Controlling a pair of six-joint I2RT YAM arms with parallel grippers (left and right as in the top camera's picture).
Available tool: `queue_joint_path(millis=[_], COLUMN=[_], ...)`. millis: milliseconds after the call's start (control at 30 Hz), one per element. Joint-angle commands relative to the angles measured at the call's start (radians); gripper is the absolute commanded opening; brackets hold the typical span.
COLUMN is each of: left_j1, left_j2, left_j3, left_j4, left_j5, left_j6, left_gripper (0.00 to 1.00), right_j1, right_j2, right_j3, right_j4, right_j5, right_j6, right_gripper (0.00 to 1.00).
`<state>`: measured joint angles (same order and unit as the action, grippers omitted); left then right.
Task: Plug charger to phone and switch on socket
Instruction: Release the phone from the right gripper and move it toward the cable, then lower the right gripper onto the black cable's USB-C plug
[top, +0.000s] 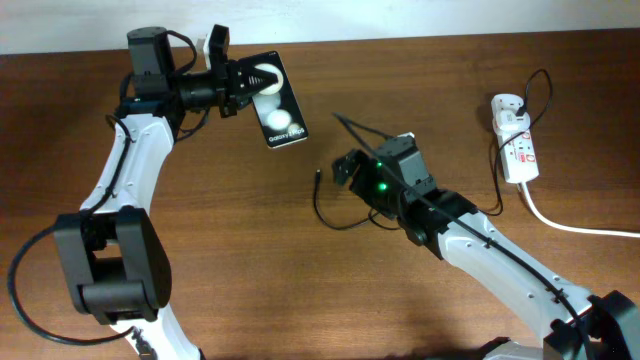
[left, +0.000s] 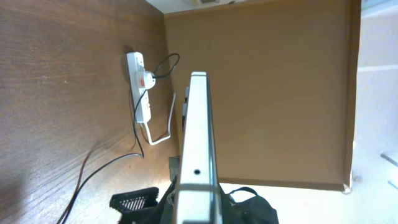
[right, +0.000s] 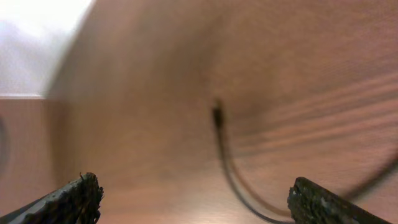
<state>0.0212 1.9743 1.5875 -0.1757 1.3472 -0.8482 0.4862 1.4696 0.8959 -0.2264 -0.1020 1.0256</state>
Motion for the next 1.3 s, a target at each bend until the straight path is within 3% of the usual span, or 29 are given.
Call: queue_joint_path(millis=[0, 233, 367, 733, 867, 1033, 1267], left_j1=[0.027, 0.034, 0.054, 0.177, 0.203, 0.203, 0.217], left_j2=[-0.003, -0.003, -0.003, -0.003, -0.003, -0.003, -0.003], left_j3=[0.008, 0.008, 0.008, 0.008, 0.008, 0.008, 0.008], left_j4=[0.005, 0.002, 0.001, 0.001, 0.001, 0.001, 0.002], left_j5=[0.079, 0.105, 0.105, 0.150, 0.151, 0.158, 0.158], left_j6=[0.035, 0.096, 0.103, 0.103, 0.105, 0.107, 0.107], left_gripper=[0.00, 0.00, 0.00, 0.00, 0.00, 0.00, 0.00], right_j1=[0.005, 0.005, 0.005, 0.005, 0.005, 0.005, 0.005], right_j2=[-0.003, -0.003, -0.003, -0.003, -0.003, 0.039, 0.324], right_j3=[0.005, 0.005, 0.005, 0.066, 0.190, 0.361, 0.707], right_j4=[-0.059, -0.160, -0.200, -0.383, -0.483, -0.583, -0.775], right_j5=[0.002, -0.128, -0.157, -0.154, -0.135, -0.096, -0.098], right_j6=[-0.236, -0.563, -0.584, -0.584, -0.584, -0.585, -0.611], right_gripper=[0.99, 1.00, 0.81, 0.57, 0.50, 0.48, 0.41])
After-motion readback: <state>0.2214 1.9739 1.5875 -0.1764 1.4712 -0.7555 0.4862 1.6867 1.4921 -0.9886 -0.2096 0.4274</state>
